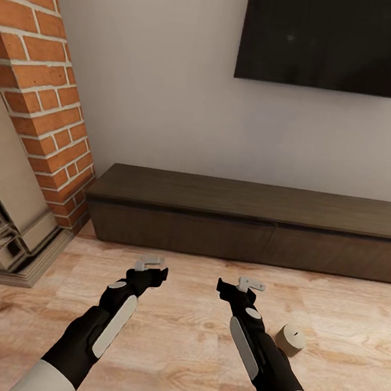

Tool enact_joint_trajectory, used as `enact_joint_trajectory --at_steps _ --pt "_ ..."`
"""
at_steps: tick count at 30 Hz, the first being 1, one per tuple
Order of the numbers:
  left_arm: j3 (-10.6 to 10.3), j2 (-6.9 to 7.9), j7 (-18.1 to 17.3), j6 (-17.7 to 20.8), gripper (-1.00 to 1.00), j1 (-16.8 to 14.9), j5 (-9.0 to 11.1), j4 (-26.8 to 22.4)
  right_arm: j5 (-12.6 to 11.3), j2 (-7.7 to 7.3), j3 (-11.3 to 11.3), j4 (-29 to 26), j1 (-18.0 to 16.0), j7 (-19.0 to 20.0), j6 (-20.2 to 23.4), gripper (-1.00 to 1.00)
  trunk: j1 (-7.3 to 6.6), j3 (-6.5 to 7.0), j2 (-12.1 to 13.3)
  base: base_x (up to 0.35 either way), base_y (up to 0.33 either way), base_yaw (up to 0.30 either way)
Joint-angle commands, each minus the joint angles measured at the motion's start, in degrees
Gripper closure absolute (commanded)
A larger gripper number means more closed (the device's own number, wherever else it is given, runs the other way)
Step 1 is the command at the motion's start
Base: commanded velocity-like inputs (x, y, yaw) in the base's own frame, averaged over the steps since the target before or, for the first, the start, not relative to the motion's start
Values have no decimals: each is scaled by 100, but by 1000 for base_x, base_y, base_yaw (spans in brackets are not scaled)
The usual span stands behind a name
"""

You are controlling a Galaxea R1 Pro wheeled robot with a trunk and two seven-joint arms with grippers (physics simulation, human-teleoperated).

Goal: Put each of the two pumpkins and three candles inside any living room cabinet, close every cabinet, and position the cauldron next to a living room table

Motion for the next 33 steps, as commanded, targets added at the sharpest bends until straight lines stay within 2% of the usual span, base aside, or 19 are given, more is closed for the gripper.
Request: enact_joint_trajectory --at_steps 1,9,19,27,33 --pt "30 2 59 28 -100 -4 65 -77 -40 -3 19 -11 -3 -47 24 -100 -1 -5 -2 0 0 0" --pt "111 25 34 118 -100 31 65 -516 -41 12 17 -7 -3 -52 66 -100 -1 -5 -2 0 0 0" --pt "128 4 62 393 -100 45 48 -597 -40 14 30 -19 -3 -52 106 -100 -27 216 11 0 0 0" --pt "120 -6 73 422 -100 41 58 -622 -40 14 23 16 -3 -47 118 -100 -48 394 22 0 0 0" --pt "118 -7 66 430 -100 42 77 -626 -40 19 19 13 -3 -46 314 -100 -63 526 30 0 0 0"
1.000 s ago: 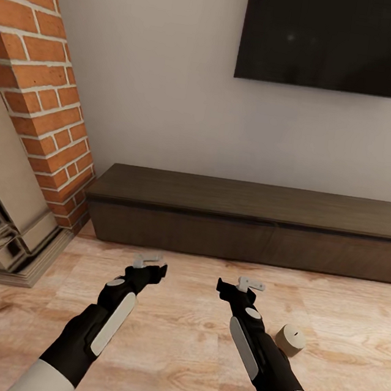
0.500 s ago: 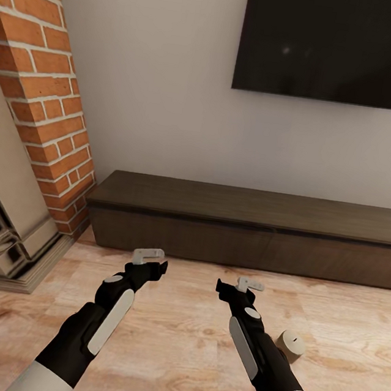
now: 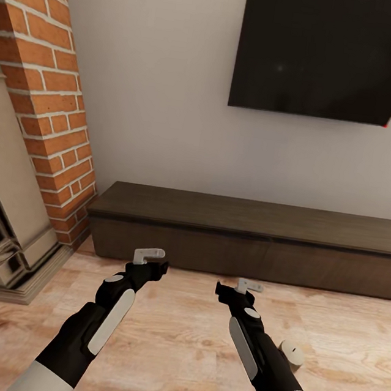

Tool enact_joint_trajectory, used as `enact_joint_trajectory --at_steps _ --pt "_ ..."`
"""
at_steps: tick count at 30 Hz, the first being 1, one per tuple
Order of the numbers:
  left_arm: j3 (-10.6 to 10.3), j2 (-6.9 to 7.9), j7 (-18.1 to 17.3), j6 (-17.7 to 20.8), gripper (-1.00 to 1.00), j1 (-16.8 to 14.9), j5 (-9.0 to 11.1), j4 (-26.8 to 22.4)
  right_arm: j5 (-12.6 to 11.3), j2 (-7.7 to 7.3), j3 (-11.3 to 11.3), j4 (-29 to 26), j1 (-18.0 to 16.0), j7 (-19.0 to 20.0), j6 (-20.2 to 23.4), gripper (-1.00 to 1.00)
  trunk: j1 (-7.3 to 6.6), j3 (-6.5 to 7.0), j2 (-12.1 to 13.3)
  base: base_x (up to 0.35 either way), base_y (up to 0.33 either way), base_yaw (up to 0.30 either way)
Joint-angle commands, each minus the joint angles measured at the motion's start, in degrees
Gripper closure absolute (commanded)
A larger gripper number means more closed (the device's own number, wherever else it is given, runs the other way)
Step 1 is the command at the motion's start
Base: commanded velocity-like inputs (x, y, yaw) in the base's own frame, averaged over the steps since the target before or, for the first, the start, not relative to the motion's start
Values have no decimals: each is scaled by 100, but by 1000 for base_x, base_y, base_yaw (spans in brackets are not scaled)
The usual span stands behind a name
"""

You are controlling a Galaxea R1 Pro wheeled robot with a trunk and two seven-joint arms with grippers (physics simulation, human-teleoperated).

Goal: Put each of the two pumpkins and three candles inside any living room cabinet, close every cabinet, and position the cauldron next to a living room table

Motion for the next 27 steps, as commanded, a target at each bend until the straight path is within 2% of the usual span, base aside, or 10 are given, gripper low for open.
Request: enact_joint_trajectory --at_steps 1,10,14,22,27 --pt "-8 1 52 15 -100 -4 63 -7 -44 -5 16 -14 -3 -45 39 -100 -3 17 -1 0 0 0" --pt "-3 -6 24 428 -100 -24 71 -8 -44 0 17 -20 -3 -47 73 -100 -27 217 11 0 0 0" --pt "0 -7 31 614 -100 -53 225 0 -44 -1 19 -23 -3 -44 74 -100 -37 305 17 0 0 0" --pt "14 -2 44 868 -100 -121 279 4 -44 -2 26 -44 -3 -44 74 -100 -58 482 27 0 0 0" --pt "232 -6 45 981 -100 -149 296 9 -44 -7 26 -48 -3 -51 74 -100 -70 593 34 0 0 0"
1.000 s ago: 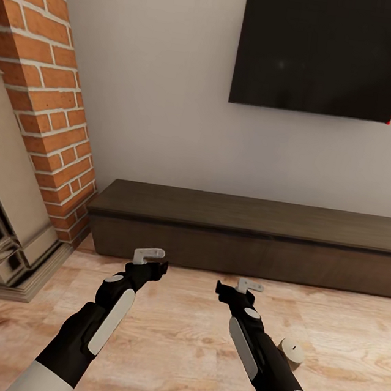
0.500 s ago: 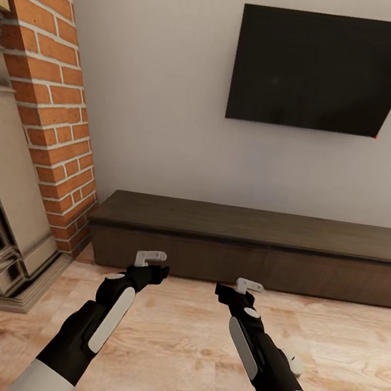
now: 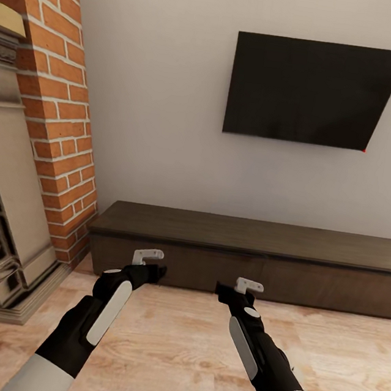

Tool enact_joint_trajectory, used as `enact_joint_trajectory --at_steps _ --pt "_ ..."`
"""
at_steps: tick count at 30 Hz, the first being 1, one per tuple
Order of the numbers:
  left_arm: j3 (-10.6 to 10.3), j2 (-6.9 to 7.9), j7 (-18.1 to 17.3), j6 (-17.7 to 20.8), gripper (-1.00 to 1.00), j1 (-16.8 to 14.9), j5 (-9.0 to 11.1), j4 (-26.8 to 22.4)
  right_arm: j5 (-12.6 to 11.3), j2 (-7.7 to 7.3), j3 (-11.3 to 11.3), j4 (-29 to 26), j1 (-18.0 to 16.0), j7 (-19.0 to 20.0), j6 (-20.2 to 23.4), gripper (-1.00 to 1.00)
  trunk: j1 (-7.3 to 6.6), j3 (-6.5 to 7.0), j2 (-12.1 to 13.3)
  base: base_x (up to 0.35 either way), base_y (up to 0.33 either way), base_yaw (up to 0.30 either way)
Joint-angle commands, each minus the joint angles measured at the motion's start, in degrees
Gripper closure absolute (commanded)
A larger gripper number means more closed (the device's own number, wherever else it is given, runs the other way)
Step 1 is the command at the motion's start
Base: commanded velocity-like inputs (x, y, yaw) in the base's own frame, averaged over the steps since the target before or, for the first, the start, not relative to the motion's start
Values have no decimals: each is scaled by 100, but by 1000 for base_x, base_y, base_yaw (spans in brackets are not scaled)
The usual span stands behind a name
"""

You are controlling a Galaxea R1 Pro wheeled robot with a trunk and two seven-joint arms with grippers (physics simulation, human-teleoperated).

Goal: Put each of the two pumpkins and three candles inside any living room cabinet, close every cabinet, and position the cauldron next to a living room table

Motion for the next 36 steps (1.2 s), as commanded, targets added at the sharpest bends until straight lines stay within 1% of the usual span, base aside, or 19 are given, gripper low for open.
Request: enact_joint_trajectory --at_steps 1,5,13,16,26,36 --pt "22 0 54 49 -100 -5 64 -6 -45 -2 12 -9 -4 -47 21 -100 -3 17 -1 0 0 0" --pt "61 -7 54 144 -100 -8 62 -10 -45 3 5 -1 -4 -48 38 -100 -14 105 5 0 0 0" --pt "71 -13 46 196 -100 -9 61 -14 -16 -3 13 -17 -4 -70 43 -100 -34 282 15 0 0 0" --pt "71 -10 36 302 -100 -9 61 -14 -22 1 4 -11 -4 -83 44 -100 -56 346 47 0 0 0" --pt "76 -14 28 358 -100 -9 53 -26 -62 0 -25 0 -4 -78 44 -100 -56 346 47 0 0 -21" --pt "80 -11 43 358 -100 -9 52 -120 -62 2 -29 8 -4 -63 44 -100 -56 346 47 -9 -10 -252"
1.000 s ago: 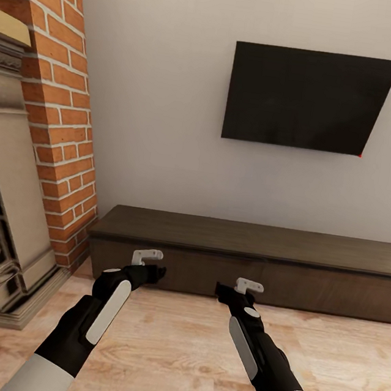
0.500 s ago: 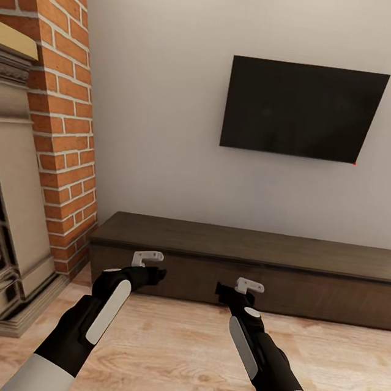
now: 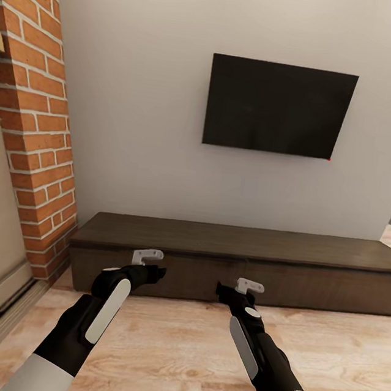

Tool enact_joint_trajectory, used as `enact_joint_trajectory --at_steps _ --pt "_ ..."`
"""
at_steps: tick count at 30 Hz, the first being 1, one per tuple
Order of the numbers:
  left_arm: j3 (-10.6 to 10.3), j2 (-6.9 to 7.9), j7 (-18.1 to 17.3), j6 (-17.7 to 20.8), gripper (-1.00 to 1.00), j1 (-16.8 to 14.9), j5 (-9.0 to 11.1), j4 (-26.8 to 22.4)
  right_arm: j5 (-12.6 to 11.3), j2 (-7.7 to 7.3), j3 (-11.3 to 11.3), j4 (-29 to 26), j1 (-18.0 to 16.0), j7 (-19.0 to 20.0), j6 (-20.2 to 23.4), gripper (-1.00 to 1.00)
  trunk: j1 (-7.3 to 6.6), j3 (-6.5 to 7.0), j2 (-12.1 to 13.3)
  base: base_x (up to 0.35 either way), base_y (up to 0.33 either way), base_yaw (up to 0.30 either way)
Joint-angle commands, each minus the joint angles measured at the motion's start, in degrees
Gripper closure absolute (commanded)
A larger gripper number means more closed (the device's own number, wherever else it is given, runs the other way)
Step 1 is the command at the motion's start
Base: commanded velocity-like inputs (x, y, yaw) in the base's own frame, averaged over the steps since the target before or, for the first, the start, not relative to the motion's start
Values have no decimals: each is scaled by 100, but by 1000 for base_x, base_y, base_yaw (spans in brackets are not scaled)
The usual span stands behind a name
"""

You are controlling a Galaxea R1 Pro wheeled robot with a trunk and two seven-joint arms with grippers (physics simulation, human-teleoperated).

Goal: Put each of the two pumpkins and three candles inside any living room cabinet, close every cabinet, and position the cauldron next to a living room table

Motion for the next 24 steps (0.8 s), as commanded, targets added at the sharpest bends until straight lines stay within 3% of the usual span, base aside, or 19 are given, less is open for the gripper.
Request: enact_joint_trajectory --at_steps 1,16,24 --pt "-3 2 57 17 -100 -3 61 -22 -44 -1 16 -6 -5 -43 15 -100 -2 -7 -3 -105 -130 -292" --pt "-34 4 66 9 -100 -3 59 -77 -44 1 17 -16 -5 -31 21 -100 -2 -7 -3 -62 -247 -294" --pt "-47 1 67 8 -100 -3 53 -70 -79 10 -9 -147 -5 -91 381 -100 -2 -7 -3 -15 -280 -293"
